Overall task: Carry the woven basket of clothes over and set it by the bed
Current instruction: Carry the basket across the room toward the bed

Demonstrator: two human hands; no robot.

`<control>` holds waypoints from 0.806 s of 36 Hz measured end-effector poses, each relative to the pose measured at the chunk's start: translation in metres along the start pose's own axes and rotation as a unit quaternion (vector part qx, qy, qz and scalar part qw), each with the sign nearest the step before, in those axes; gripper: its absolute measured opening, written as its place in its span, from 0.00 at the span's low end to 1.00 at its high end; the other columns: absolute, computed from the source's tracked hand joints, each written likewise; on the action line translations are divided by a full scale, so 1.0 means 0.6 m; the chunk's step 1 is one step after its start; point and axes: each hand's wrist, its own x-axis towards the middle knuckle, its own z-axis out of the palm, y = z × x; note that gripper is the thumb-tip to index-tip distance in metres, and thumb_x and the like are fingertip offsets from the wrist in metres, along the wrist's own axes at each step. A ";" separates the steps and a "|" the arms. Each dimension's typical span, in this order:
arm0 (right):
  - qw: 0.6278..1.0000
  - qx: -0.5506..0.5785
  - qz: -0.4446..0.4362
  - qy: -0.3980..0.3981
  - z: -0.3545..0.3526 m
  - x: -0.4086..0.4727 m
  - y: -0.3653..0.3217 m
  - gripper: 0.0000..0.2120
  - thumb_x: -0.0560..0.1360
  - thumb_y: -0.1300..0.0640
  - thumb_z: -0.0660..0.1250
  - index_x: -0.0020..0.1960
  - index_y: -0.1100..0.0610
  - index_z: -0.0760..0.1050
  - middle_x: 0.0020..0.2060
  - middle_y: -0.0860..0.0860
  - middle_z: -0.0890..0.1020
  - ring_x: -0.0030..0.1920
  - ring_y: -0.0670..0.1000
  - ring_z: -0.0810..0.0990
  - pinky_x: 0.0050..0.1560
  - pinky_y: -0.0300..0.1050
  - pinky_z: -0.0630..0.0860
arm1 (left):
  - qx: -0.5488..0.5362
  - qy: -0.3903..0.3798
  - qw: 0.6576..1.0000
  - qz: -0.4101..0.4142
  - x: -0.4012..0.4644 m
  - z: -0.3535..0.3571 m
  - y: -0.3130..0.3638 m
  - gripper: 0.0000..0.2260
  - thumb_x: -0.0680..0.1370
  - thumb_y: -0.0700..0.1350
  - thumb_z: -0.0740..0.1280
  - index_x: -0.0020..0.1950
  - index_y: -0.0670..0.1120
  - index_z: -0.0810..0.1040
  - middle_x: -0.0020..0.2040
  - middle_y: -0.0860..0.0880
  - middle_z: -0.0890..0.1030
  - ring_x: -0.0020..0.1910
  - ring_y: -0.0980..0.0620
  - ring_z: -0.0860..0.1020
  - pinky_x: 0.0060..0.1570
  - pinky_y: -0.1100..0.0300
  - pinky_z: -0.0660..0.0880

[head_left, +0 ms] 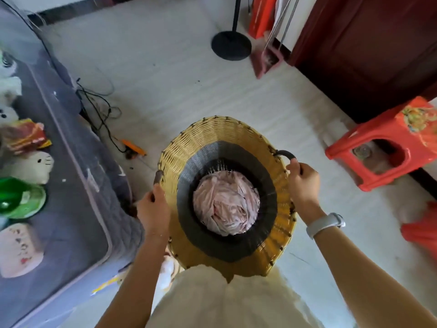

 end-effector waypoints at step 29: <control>0.984 -0.018 -0.078 -0.157 0.516 0.610 -0.500 0.22 0.79 0.53 0.54 0.47 0.72 0.74 0.42 0.71 0.78 0.34 0.56 0.69 0.34 0.45 0.64 | -0.035 0.161 0.981 -0.100 0.653 0.142 0.405 0.21 0.79 0.48 0.56 0.27 0.44 0.62 0.27 0.46 0.63 0.29 0.50 0.61 0.29 0.58 0.57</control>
